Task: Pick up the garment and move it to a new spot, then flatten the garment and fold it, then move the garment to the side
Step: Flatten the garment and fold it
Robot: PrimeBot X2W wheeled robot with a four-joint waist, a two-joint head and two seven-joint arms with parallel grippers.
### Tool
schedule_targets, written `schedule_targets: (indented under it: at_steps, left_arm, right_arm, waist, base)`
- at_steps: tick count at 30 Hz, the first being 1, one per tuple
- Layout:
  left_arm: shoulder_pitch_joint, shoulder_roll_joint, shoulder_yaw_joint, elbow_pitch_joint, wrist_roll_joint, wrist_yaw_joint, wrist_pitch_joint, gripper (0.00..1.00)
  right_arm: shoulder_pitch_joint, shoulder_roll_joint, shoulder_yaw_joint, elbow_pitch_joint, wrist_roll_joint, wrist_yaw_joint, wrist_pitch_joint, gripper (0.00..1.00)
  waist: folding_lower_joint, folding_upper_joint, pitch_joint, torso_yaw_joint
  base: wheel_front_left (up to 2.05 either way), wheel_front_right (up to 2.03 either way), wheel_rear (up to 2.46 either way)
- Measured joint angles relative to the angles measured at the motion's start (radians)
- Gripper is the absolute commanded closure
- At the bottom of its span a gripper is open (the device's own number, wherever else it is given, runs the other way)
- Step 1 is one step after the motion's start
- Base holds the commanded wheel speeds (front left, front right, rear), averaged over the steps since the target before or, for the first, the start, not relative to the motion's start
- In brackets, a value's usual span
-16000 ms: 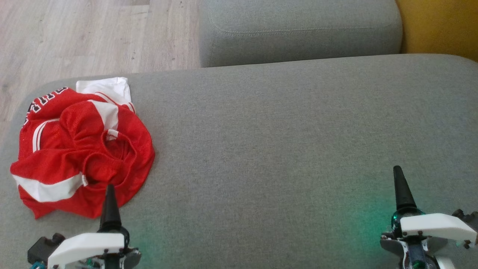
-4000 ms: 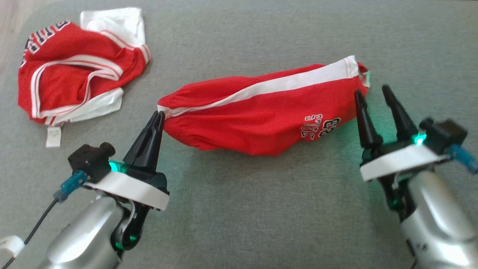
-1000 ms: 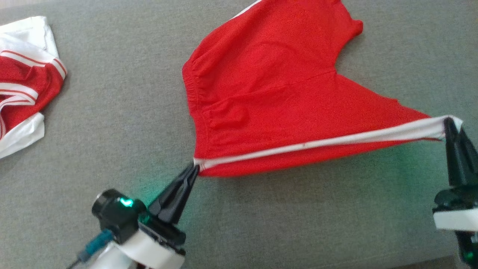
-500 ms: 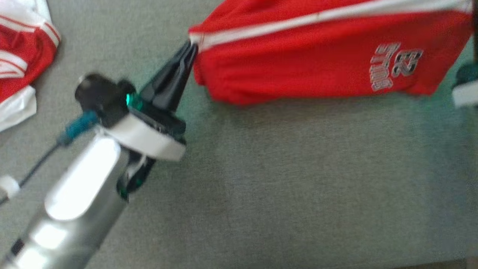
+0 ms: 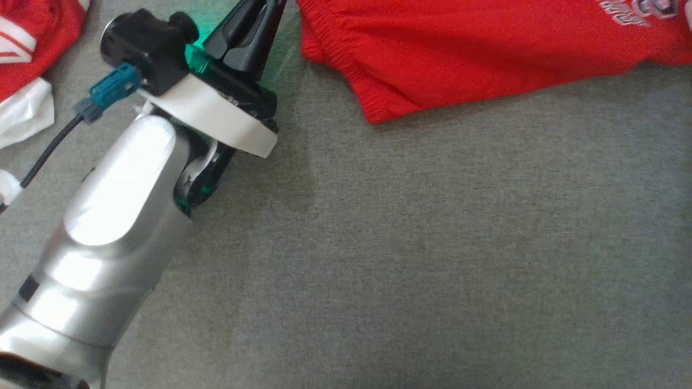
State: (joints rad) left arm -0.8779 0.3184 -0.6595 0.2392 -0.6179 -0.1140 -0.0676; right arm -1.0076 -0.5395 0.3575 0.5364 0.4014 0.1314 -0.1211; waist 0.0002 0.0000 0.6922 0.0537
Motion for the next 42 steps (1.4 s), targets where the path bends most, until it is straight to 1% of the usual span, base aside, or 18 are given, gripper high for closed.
schedule_targets:
  at_steps: [2,3,4,5,6,10,11,14,17,19,21,24,28,30,33,35,36,42]
  left_arm:
    - [-0.012,-0.010,-0.007,0.010,0.000,-0.001,-0.016,1.00]
    - [-0.019,-0.015,-0.011,0.016,0.000,-0.002,-0.024,1.00]
    - [-0.023,-0.018,-0.014,0.021,0.000,-0.002,-0.032,1.00]
    - [-0.026,-0.020,-0.016,0.027,0.001,-0.002,-0.043,0.57]
    - [-0.026,-0.022,-0.016,0.035,0.000,-0.002,-0.056,0.00]
    - [-0.023,-0.028,-0.020,0.066,0.019,0.002,-0.112,0.00]
    - [-0.019,-0.028,-0.021,0.071,0.036,0.013,-0.130,0.00]
    - [0.013,-0.029,-0.015,0.076,0.089,0.074,-0.172,0.00]
    - [0.085,-0.038,0.008,0.053,0.141,0.139,-0.186,0.00]
    - [0.149,-0.051,0.043,0.002,0.174,0.179,-0.188,0.00]
    - [0.212,-0.067,0.078,-0.061,0.213,0.204,-0.189,0.00]
    - [0.305,-0.098,0.122,-0.125,0.254,0.220,-0.189,0.00]
    - [0.414,-0.137,0.163,-0.167,0.301,0.215,-0.189,0.00]
    - [0.449,-0.156,0.182,-0.178,0.316,0.206,-0.189,0.00]
    - [0.482,-0.177,0.209,-0.185,0.337,0.181,-0.189,0.00]
    - [0.495,-0.188,0.228,-0.186,0.347,0.166,-0.189,0.00]
    - [0.495,-0.188,0.228,-0.186,0.347,0.166,-0.189,0.00]
    - [0.509,-0.221,0.274,-0.194,0.379,0.128,-0.189,0.00]
  right_arm:
    - [-0.033,0.002,0.020,0.044,0.000,0.000,-0.024,1.00]
    - [-0.046,0.004,0.026,0.065,0.001,0.000,-0.036,0.82]
    - [-0.058,0.008,0.030,0.086,0.004,0.000,-0.047,0.15]
    - [-0.068,0.015,0.032,0.111,0.008,0.000,-0.053,0.00]
    - [-0.074,0.024,0.032,0.132,0.015,0.000,-0.067,0.00]
    - [-0.076,0.046,0.042,0.180,0.051,0.000,-0.092,0.00]
    - [-0.074,0.049,0.050,0.186,0.061,0.000,-0.097,0.00]
    - [-0.053,0.063,0.073,0.197,0.104,0.000,-0.090,0.00]
    - [-0.012,0.065,0.095,0.213,0.149,0.000,-0.037,0.00]
    - [0.009,0.062,0.092,0.234,0.176,0.000,-0.001,0.00]
    - [0.019,0.059,0.079,0.263,0.202,0.000,0.032,0.00]
    - [0.029,0.055,0.056,0.304,0.236,0.000,0.078,0.00]
    - [0.058,0.041,0.017,0.327,0.278,0.000,0.081,0.00]
    - [0.080,0.030,-0.004,0.320,0.308,0.000,0.064,0.00]
    - [0.116,0.004,-0.008,0.292,0.332,0.000,0.071,0.00]
    - [0.142,-0.009,-0.006,0.269,0.349,0.000,0.099,0.00]
    - [0.142,-0.009,-0.006,0.269,0.349,0.000,0.099,0.00]
    - [0.192,-0.032,-0.002,0.264,0.365,0.000,0.211,0.00]
  waist:
    - [-0.0001,0.0000,0.010,0.010]
    - [-0.0001,0.0000,0.013,0.014]
    - [-0.0001,0.0000,0.015,0.018]
    - [-0.0001,0.0000,0.016,0.020]
    - [-0.0001,0.0000,0.014,0.021]
    - [-0.0003,0.0000,-0.005,0.020]
    - [-0.0003,0.0000,-0.011,0.020]
    - [-0.0003,0.0000,-0.035,0.018]
    - [-0.0003,0.0000,-0.064,0.017]
    - [-0.0004,0.0000,-0.083,0.020]
    - [-0.0005,0.0001,-0.099,0.027]
    - [-0.0004,0.0000,-0.118,0.047]
    - [-0.0004,0.0001,-0.145,0.079]
    - [-0.0003,0.0001,-0.160,0.093]
    - [-0.0004,0.0001,-0.182,0.107]
    - [-0.0004,0.0001,-0.195,0.113]
    - [-0.0004,0.0001,-0.195,0.113]
    - [-0.0003,0.0001,-0.205,0.125]
  base:
    - [0.00,0.00,0.00]
    - [0.00,0.00,0.00]
    - [0.00,0.00,0.00]
    - [0.00,0.00,0.00]
    - [0.00,0.00,0.00]
    - [0.00,0.00,0.00]
    - [0.00,0.00,0.00]
    - [0.00,0.00,0.00]
    - [0.00,0.00,0.00]
    - [0.00,0.00,0.00]
    - [0.00,0.00,0.00]
    - [0.00,0.00,0.00]
    - [0.00,0.00,0.00]
    - [0.00,0.00,0.00]
    - [0.00,0.00,0.00]
    - [0.00,0.00,0.00]
    - [0.00,0.00,0.00]
    - [0.00,0.00,0.00]
